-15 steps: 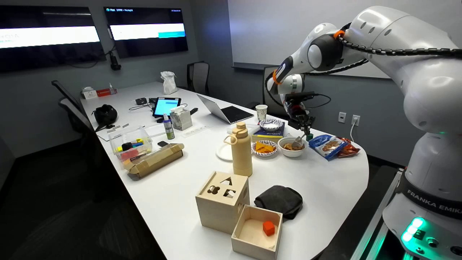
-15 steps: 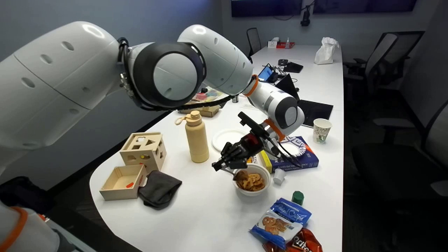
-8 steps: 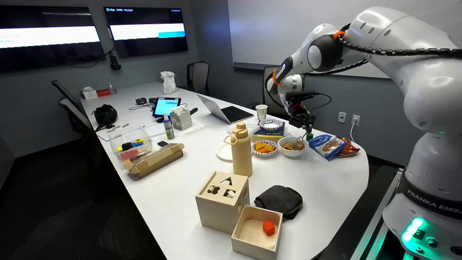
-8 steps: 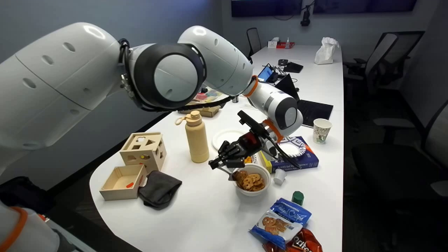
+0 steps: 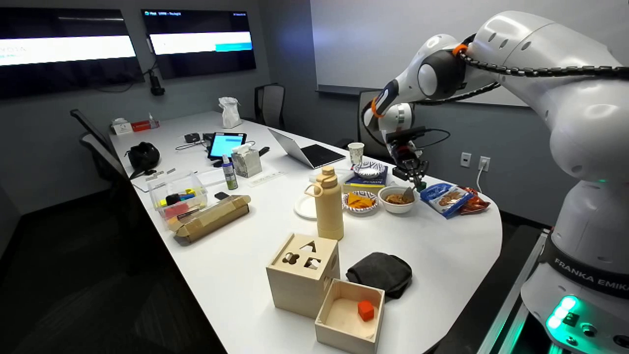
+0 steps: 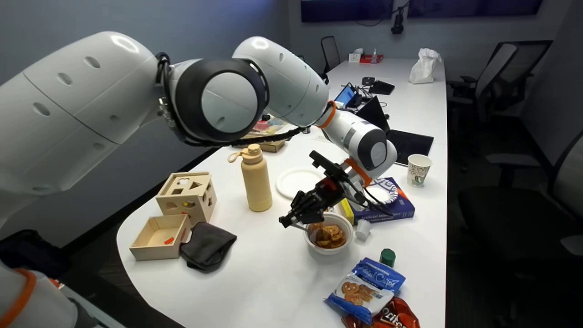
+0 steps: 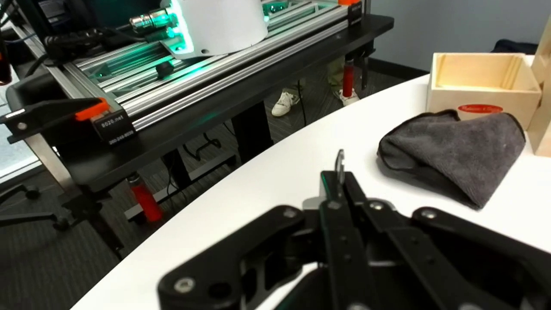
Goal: Stir the white bowl with the metal kitchen utensil
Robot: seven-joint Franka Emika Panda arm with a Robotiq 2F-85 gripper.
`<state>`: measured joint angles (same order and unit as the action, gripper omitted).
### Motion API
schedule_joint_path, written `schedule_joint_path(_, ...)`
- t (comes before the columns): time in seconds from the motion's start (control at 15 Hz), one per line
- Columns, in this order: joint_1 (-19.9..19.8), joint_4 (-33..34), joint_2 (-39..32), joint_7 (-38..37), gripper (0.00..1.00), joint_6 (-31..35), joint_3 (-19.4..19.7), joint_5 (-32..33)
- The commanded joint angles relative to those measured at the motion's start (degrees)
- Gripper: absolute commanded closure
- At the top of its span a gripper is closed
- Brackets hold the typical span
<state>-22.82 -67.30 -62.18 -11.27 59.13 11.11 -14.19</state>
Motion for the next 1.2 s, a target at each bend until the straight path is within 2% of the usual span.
schedule_joint_path(0.0,0.83,0.77,-0.24,-2.2,0.99,4.29,0.62,-1.32)
schedule_joint_path(0.27,0.58,0.16,0.22,-1.29,0.99,7.24,-0.17,-1.56)
schedule_joint_path(0.87,-0.72,2.0,-0.94,1.76,0.99,-1.54,-1.26,-1.87)
schedule_joint_path(1.13,0.15,0.12,0.01,-1.83,0.99,3.94,0.31,-3.17)
